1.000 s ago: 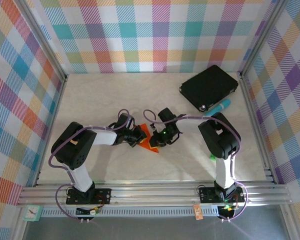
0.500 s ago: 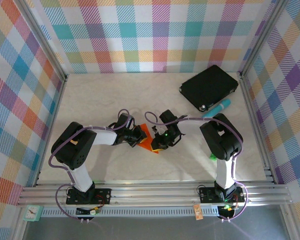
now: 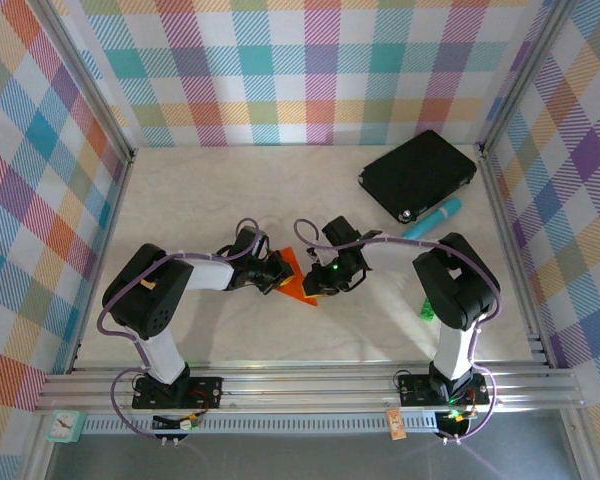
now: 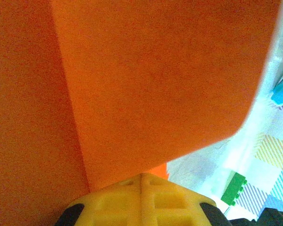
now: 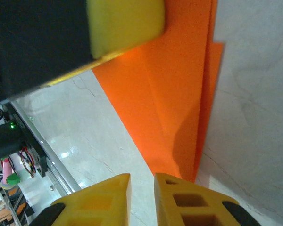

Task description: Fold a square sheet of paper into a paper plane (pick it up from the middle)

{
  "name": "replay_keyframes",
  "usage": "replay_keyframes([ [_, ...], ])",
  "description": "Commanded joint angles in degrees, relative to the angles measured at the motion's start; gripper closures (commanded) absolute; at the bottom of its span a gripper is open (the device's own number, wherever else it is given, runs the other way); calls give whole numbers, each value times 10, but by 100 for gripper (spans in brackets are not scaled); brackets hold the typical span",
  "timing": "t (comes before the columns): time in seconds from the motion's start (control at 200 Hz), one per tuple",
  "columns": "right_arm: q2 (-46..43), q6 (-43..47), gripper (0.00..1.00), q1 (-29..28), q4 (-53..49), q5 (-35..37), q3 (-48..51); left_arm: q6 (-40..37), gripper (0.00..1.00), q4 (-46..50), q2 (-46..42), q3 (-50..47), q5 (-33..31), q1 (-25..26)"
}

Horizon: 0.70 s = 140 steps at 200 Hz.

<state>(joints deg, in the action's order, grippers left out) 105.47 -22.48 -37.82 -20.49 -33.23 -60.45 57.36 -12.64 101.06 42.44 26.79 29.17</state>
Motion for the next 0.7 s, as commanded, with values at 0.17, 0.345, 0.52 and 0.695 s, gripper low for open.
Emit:
replay_keyframes([
  [0.17, 55, -15, 83, 2, -6, 8, -64, 0, 100, 56, 17, -27, -15, 2],
  [0.345, 83, -15, 87, 1, -12, 13, -88, 1, 100, 60, 24, -28, -16, 2],
  [0.52, 87, -19, 89, 1, -22, 14, -70, 1, 100, 79, 25, -26, -29, 2],
  [0.695, 64, -18, 90, 1, -41, 18, -33, 5, 100, 100, 24, -25, -47, 2],
])
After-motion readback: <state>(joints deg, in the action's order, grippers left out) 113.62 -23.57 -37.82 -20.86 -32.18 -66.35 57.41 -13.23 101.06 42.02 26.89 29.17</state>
